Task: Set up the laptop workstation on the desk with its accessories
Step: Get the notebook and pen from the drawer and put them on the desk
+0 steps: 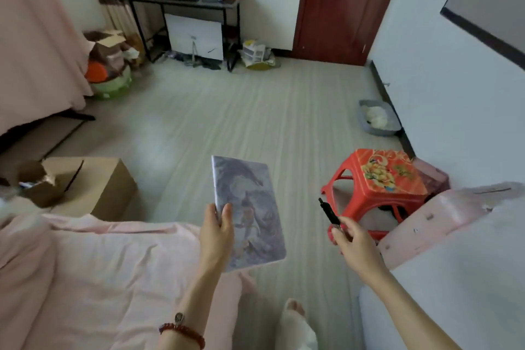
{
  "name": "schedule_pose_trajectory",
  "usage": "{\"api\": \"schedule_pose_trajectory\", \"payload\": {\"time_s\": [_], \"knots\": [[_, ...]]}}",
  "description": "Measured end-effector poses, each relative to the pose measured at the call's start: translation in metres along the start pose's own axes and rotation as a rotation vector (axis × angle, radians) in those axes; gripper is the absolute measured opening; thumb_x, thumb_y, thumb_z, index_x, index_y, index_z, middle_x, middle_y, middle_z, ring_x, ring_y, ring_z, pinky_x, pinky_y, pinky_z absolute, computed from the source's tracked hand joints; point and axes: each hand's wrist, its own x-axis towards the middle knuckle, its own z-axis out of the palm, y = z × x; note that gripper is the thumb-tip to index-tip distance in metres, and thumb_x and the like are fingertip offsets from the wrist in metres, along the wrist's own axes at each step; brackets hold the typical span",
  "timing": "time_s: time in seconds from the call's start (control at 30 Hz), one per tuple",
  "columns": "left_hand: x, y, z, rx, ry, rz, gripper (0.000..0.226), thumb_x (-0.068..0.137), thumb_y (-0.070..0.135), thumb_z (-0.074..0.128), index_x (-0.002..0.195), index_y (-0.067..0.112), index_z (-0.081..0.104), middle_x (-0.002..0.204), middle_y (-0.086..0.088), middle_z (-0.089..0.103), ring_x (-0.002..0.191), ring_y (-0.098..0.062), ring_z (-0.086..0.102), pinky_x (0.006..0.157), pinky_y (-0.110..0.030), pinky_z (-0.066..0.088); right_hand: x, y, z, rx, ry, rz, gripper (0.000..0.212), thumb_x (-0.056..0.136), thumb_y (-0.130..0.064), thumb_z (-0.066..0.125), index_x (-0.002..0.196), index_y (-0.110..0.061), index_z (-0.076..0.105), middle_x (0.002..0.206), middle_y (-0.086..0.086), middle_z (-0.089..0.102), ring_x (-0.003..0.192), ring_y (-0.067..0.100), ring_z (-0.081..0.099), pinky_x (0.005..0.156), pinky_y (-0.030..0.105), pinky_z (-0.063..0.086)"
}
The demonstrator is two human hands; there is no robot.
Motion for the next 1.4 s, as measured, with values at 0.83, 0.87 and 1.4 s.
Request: {"api": "schedule_pose_trajectory", "payload": {"time_s": [0.83, 0.87, 1.4], "knots": [[0.677, 0.088, 0.171, 0.092, 0.29, -0.104, 0.029, 0.095, 0.022, 0.046, 0.069, 0.013, 0.035, 0.062, -0.002, 0.038, 0.056, -0.019, 0.036, 0.051, -0.032, 0.028, 0.733, -0.268, 0.112, 0.049, -0.285, -0.096, 0.021, 0.089, -0.008, 0.045, 0.105, -0.016, 0.057, 0.072, -0.004, 0.059, 0.055, 0.016, 0.053, 0.062, 0.029, 0.044], [0.716, 0.096, 0.179, 0.1, 0.278, -0.1, 0.027, 0.095, 0.022, 0.046, 0.071, 0.011, 0.037, 0.063, -0.002, 0.038, 0.056, -0.019, 0.036, 0.051, -0.031, 0.028, 0.766, -0.287, 0.115, 0.056, -0.273, -0.09, 0.019, 0.09, -0.008, 0.045, 0.103, -0.017, 0.056, 0.072, -0.003, 0.059, 0.055, 0.015, 0.053, 0.063, 0.029, 0.044], [1.216, 0.165, 0.315, 0.115, 0.174, -0.092, 0.026, 0.095, 0.024, 0.046, 0.08, 0.003, 0.045, 0.064, -0.002, 0.04, 0.057, -0.016, 0.037, 0.05, -0.029, 0.028, 1.249, -0.465, 0.192, 0.153, -0.165, -0.002, 0.014, 0.09, -0.005, 0.044, 0.099, -0.013, 0.051, 0.074, 0.001, 0.06, 0.053, 0.017, 0.051, 0.059, 0.028, 0.042]]}}
